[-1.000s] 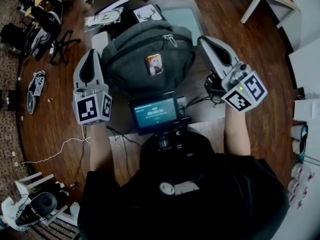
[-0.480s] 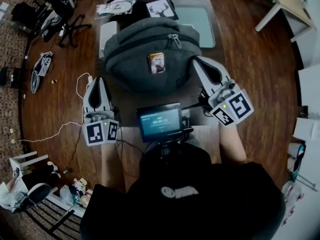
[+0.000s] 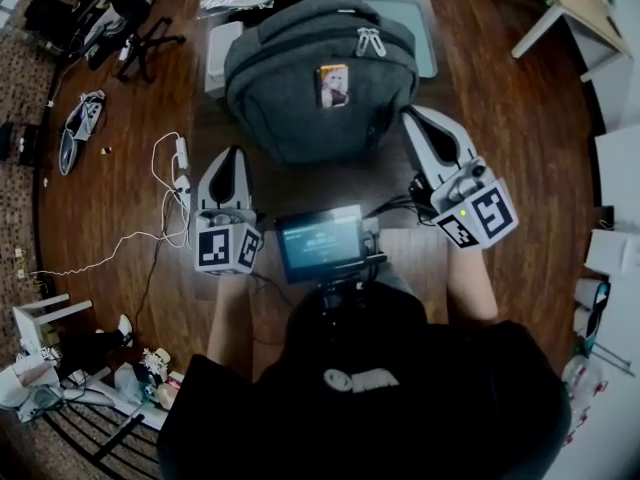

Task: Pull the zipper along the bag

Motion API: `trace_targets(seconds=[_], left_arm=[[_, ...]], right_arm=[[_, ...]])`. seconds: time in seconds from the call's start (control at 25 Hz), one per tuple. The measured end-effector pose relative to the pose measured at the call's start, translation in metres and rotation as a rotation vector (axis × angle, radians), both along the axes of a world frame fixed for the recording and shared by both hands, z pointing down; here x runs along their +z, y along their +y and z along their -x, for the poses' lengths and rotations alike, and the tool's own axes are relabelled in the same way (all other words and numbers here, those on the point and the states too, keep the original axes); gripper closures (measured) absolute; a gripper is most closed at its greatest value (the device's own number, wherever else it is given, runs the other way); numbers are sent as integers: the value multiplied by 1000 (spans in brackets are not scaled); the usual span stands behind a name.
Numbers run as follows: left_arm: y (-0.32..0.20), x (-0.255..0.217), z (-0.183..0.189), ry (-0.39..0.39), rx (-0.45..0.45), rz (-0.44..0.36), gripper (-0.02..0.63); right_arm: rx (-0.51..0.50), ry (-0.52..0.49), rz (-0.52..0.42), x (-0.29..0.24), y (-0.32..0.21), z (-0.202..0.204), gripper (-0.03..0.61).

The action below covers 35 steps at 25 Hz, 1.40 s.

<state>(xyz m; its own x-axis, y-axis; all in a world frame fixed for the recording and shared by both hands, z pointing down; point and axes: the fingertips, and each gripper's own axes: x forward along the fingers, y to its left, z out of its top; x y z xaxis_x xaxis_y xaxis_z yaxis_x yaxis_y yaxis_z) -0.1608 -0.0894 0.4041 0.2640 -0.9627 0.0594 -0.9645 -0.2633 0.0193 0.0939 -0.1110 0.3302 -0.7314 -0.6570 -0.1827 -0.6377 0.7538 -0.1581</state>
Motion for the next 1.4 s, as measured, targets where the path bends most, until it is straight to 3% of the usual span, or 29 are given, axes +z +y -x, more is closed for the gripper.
trace_targets(seconds=[0.32,0.52,0.72,1.0,1.32,1.4], left_arm=[[101,-2,39,90,41,-21,607],[172,-19,60,78,46,-61,607],[229,-42,68,90,97,-105,607],[256,-55,44,94,124,-96,607],[259,-47,2,17,-31,-30,607],[259,-45,-13,13,-35,-19,607]], right_arm=[[96,-42,-21,-13,114,25,563],[159,45,-67,-23,194,47,563],[171,63,-58,-26,255,69,563],[218,114,-33,-23,284,65,563],[267,102,60,11,279,25,563],[273,86,75,12,282,13,563]])
